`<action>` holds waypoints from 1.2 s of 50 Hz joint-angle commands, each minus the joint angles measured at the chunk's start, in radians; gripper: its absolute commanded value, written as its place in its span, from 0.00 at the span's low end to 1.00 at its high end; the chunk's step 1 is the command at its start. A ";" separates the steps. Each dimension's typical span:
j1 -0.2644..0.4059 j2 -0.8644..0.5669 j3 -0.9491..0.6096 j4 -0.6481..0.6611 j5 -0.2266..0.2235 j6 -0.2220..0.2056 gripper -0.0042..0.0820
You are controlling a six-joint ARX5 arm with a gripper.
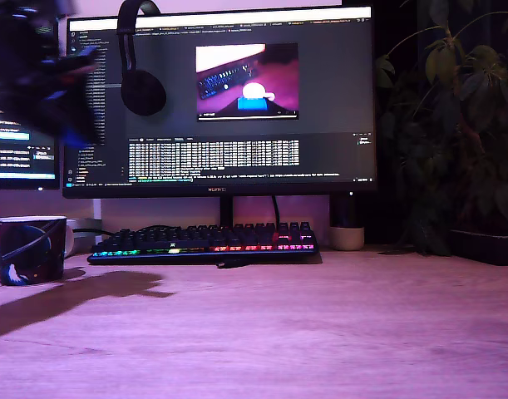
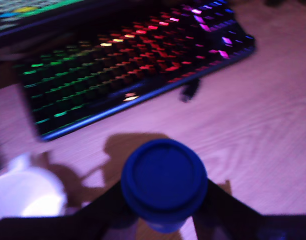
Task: Pick up the coffee capsules from the table one by one and drop them inside the nearest coffee cup
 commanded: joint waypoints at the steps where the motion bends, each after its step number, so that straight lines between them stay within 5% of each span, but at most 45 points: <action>1: 0.024 -0.023 -0.046 0.013 -0.013 -0.007 0.28; 21: 0.147 -0.121 -0.158 0.016 -0.030 -0.058 0.28; 60: 0.151 -0.075 -0.137 0.050 -0.026 -0.087 0.28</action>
